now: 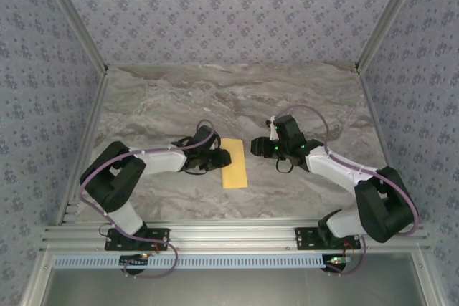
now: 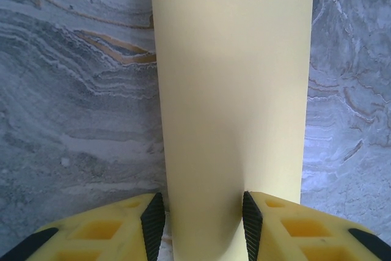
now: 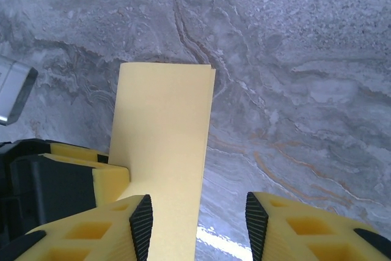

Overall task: Fold a paper plane with a square sheet of paper (fold left side to right side)
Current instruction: First fold in half a square sheet of paper at the center of the table, then hold the square sheet of paper at the center of the table.

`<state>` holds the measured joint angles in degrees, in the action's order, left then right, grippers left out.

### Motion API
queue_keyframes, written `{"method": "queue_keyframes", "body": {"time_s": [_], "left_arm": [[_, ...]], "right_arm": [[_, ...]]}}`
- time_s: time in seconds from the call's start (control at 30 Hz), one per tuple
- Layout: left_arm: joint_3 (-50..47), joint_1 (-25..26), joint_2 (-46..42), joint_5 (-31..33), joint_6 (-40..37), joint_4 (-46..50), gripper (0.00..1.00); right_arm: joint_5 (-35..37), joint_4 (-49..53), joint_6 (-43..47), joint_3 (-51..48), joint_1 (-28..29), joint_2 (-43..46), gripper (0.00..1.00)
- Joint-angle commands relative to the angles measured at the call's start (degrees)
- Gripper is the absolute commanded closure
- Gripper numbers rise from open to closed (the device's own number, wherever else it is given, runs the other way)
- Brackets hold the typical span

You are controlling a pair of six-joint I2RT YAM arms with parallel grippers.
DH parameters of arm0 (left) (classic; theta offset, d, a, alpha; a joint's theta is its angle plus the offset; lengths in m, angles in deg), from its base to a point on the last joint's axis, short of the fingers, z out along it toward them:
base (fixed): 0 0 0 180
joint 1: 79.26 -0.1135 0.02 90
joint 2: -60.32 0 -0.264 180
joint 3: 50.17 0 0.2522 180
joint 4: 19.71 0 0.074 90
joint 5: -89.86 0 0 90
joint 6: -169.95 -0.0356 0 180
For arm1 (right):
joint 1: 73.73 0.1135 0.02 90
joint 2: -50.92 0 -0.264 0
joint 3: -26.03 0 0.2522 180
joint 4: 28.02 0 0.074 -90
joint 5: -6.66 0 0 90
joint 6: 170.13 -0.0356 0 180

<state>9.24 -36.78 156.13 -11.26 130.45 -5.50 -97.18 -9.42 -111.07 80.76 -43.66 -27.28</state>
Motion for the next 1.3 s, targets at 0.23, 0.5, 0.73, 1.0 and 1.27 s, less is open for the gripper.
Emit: {"method": "queue_keyframes", "body": {"time_s": [0.23,0.5,0.73,1.0,1.27], "left_arm": [[1.3,0.5,2.3,2.4,-2.4,5.1,0.59],[1.3,0.5,2.5,2.5,-2.5,5.2,0.59],[1.4,0.6,2.5,2.6,-2.3,5.3,0.58],[1.4,0.5,2.6,2.8,-2.3,5.5,0.58],[1.4,0.5,2.5,2.9,-2.4,5.8,0.58]], "right_arm": [[0.2,2.4,1.1,-0.7,-0.3,1.5,0.50],[-1.3,1.5,0.4,-1.3,-0.1,1.1,0.49],[-2.7,0.1,-0.6,-1.1,0.8,-0.5,0.50],[-5.0,-1.4,-1.5,0.3,2.9,-4.0,0.58],[-8.2,-4.0,-3.0,1.8,4.8,-8.8,0.77]]}}
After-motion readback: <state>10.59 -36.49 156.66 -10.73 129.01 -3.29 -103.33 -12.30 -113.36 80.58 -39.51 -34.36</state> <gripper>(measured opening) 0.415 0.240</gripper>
